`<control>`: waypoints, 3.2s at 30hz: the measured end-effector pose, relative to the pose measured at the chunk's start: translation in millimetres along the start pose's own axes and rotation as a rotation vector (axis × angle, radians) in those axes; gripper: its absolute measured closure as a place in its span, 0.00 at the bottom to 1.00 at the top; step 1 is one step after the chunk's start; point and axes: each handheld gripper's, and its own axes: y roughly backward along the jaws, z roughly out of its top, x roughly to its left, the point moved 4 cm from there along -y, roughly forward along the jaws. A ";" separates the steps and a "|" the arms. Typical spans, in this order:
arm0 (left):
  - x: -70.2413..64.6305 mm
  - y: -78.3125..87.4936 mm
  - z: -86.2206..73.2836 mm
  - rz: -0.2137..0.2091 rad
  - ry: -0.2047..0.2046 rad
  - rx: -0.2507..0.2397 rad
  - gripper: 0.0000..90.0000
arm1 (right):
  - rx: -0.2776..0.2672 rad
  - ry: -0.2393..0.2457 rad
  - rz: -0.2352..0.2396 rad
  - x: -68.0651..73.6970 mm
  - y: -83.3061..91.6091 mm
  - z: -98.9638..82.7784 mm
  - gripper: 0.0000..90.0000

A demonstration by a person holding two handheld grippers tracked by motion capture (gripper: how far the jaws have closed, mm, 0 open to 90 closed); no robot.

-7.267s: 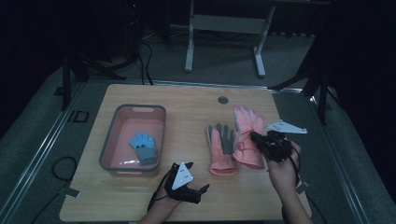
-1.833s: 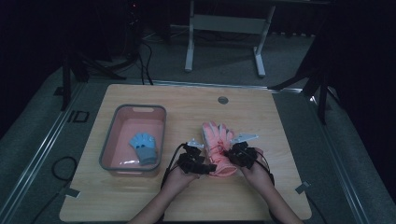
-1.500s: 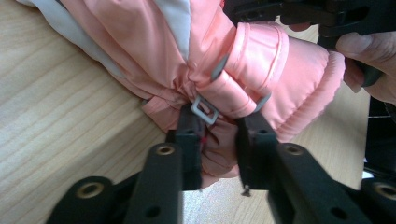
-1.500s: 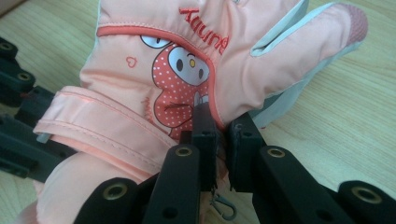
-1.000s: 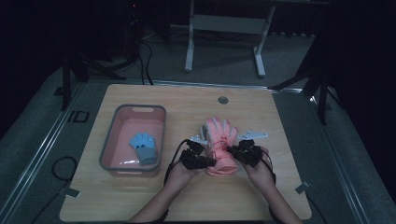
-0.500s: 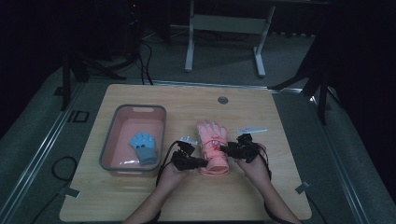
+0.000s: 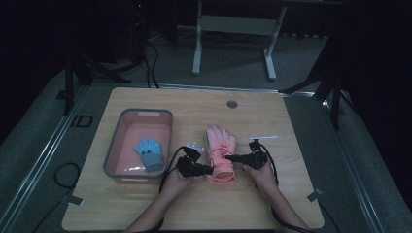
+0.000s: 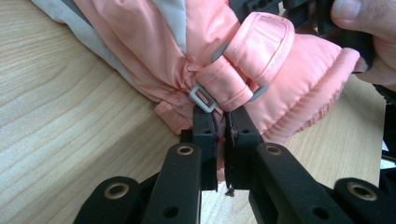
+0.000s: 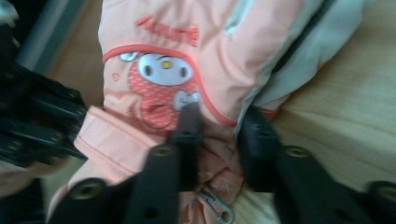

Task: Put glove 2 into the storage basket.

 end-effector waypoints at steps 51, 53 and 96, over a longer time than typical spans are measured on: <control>0.5 154.0 43.5 0.094 -0.121 -0.092 0.95 | -0.158 0.296 -0.093 145.6 6.6 87.3 0.90; 3.9 164.5 41.4 0.104 -0.118 -0.096 0.95 | -0.157 0.303 -0.080 153.8 0.7 92.4 0.90; 99.1 205.7 -62.0 0.193 0.108 0.013 0.95 | 0.081 0.295 -0.049 192.1 -168.4 78.7 0.90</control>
